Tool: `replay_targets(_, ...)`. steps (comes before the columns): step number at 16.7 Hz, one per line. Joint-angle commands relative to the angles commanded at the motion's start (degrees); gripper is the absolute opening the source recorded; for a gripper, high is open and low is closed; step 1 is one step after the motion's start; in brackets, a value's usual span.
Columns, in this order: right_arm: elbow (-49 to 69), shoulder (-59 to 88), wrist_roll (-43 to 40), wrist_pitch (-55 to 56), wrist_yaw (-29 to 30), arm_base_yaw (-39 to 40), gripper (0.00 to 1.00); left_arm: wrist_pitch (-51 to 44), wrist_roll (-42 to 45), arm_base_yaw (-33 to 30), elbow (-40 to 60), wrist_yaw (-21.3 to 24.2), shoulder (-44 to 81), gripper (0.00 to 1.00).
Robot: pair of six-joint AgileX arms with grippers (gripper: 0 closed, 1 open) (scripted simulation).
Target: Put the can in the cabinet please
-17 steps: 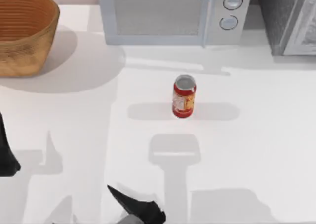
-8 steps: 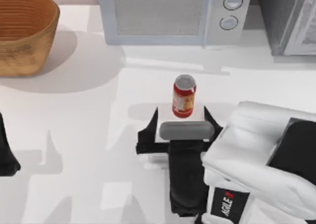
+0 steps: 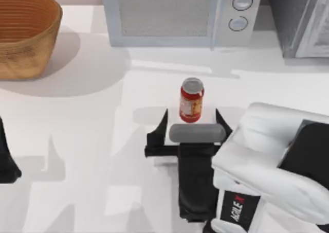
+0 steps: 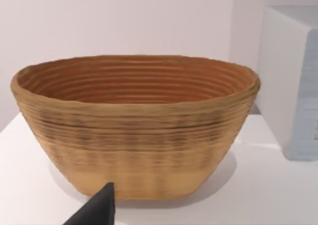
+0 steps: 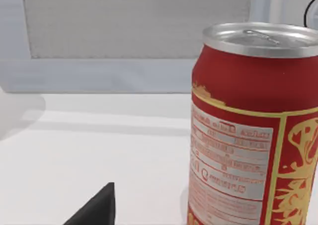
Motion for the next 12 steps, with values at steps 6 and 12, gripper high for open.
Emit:
replay_targets(6, 7.6, 1.8, -0.1, -5.6, -5.7, -5.9, 1.00, 0.0, 0.0, 0.0, 0.0, 0.0, 0.0, 1.00)
replay_targets(12, 9.5, 2.2, -0.1, -7.1, -7.2, -7.3, 1.00, 0.0, 0.0, 0.0, 0.0, 0.0, 0.0, 1.00)
